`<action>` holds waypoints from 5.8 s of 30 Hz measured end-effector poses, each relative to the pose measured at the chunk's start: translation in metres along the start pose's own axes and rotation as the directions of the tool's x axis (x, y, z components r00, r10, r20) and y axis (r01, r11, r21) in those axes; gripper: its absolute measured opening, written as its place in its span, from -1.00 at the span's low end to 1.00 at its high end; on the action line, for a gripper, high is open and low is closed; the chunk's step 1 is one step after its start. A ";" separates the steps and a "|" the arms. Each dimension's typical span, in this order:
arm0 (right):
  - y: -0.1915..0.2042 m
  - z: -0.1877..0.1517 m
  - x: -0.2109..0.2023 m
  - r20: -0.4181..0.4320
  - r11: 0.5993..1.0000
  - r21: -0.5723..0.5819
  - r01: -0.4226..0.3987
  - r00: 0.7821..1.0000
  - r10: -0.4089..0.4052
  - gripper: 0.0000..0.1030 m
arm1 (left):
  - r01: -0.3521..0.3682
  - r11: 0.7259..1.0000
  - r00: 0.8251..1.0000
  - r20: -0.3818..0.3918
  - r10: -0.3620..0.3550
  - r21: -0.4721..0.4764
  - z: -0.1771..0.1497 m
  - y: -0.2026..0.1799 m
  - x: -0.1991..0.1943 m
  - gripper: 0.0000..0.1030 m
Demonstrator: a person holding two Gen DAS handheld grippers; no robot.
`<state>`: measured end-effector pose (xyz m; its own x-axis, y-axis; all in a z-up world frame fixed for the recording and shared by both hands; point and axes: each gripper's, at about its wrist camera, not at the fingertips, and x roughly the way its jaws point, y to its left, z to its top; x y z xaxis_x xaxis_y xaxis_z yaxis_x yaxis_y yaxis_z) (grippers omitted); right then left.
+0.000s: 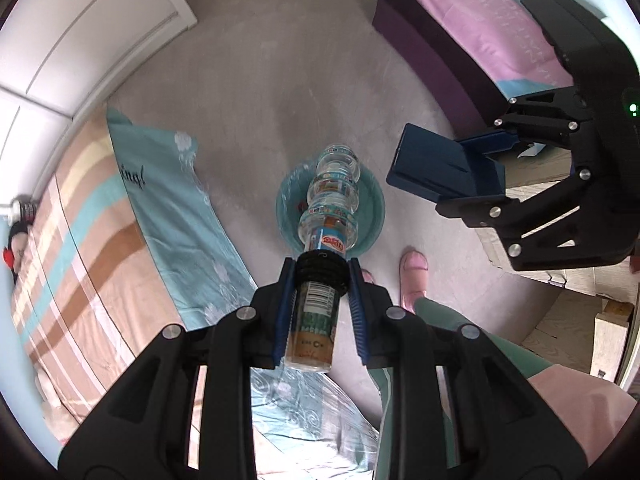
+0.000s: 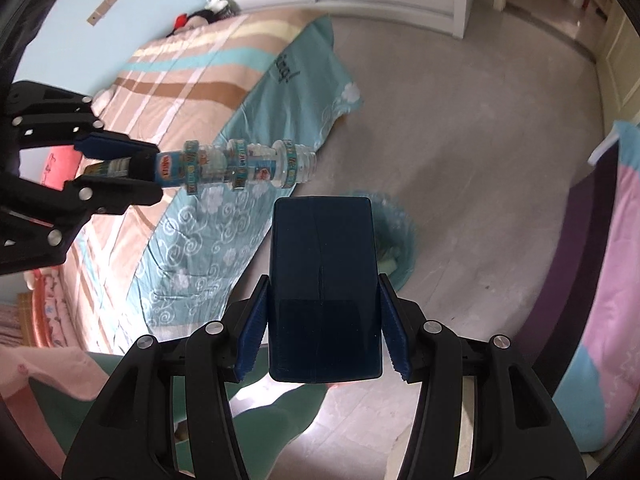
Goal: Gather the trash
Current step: 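Open left tool over the bin while right tool releases the eraser, then swing both open tools back toward the table, then grasp the white paper cup with left tool while right tool grasps the blue-label water bottle, then carry the cup in left tool while right tool carries the water bottle to the bin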
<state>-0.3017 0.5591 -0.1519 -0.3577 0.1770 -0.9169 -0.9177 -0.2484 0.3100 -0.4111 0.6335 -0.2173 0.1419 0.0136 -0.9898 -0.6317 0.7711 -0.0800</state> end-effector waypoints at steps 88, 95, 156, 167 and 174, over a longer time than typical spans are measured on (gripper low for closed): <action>-0.185 -0.671 -0.419 -0.043 0.198 0.944 0.262 0.697 -0.716 0.73 | -0.036 0.282 0.933 0.133 -0.333 0.959 0.103 -0.710 -0.149 0.87; -0.240 -0.722 -0.434 -0.080 0.064 0.982 0.179 0.692 -0.717 0.73 | -0.007 0.165 0.950 0.058 -0.306 0.986 0.127 -0.802 -0.130 0.87; -0.157 -0.364 -0.346 0.308 0.916 0.353 0.189 0.901 -0.305 0.25 | -0.133 0.750 0.940 0.322 -0.111 0.648 0.102 -0.451 -0.158 0.03; -0.060 -0.148 -0.235 0.249 0.991 0.064 0.114 0.960 -0.126 0.26 | -0.139 0.923 0.956 0.293 0.030 0.358 0.055 -0.217 -0.132 0.04; -0.021 -0.080 -0.130 0.089 0.999 0.018 0.027 0.996 -0.029 0.26 | -0.132 0.951 0.979 0.190 0.080 0.280 0.029 -0.114 -0.090 0.04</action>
<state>-0.2220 0.4656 -0.0597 -0.3450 0.2677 -0.8996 -0.9300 -0.2267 0.2892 -0.3301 0.5628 -0.1158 0.2332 0.1956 -0.9526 -0.4061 0.9096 0.0874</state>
